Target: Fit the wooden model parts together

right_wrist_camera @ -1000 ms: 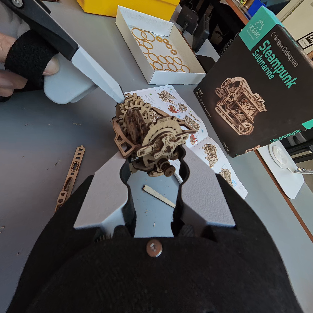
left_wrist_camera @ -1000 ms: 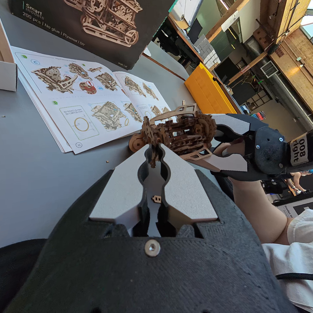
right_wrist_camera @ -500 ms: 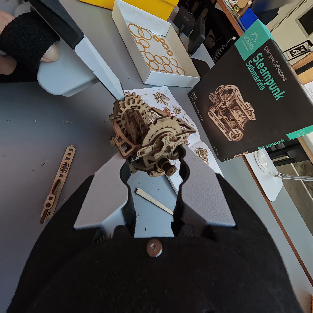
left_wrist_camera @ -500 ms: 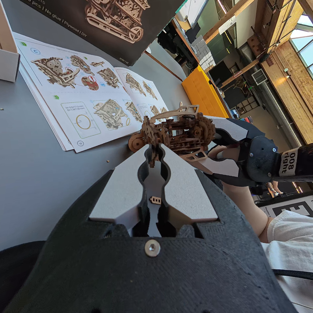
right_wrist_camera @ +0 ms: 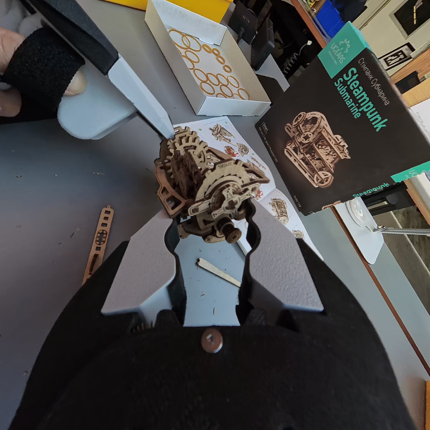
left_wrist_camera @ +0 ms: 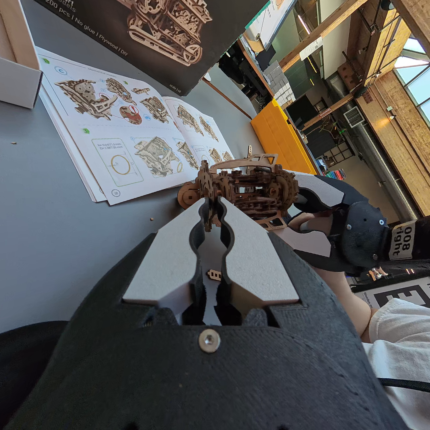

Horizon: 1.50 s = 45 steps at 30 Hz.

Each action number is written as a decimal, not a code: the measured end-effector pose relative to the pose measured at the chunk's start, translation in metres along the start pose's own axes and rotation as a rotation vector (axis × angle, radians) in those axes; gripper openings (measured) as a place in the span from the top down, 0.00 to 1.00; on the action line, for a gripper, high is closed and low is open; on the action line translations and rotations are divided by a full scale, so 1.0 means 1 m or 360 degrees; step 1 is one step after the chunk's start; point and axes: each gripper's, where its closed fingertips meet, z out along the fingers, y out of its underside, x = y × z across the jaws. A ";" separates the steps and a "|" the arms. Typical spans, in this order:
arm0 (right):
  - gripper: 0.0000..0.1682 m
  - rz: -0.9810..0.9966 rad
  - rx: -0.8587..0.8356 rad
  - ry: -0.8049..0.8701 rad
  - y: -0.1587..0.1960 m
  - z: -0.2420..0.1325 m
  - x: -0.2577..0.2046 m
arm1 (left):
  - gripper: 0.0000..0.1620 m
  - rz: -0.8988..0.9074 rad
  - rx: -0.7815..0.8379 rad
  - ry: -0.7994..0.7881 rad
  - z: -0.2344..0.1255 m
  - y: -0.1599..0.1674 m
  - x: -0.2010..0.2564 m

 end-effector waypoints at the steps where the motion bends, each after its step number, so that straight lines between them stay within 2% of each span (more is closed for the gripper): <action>1: 0.67 0.0003 -0.0013 -0.0016 0.000 0.000 0.000 | 0.98 -0.0002 -0.0005 0.0003 0.000 0.001 0.000; 6: 0.67 -0.0026 -0.0042 -0.0073 -0.001 0.000 0.002 | 0.97 -0.0035 -0.0016 0.0029 0.000 0.001 0.001; 10: 0.66 -0.0182 -0.0020 -0.0039 -0.001 0.001 0.000 | 0.97 -0.0034 -0.0009 0.0025 -0.001 0.002 0.000; 22: 0.66 -0.0136 0.0010 -0.0073 0.000 0.000 0.001 | 0.97 -0.0016 -0.0019 0.0041 0.000 0.003 0.002; 27: 0.66 -0.0228 0.0050 -0.0055 0.001 0.000 0.001 | 0.97 0.0016 -0.0026 0.0036 0.000 0.004 0.003; 45: 0.66 -0.0063 0.0173 -0.0133 0.004 -0.002 0.002 | 0.97 0.0037 -0.0016 0.0034 0.000 0.003 0.004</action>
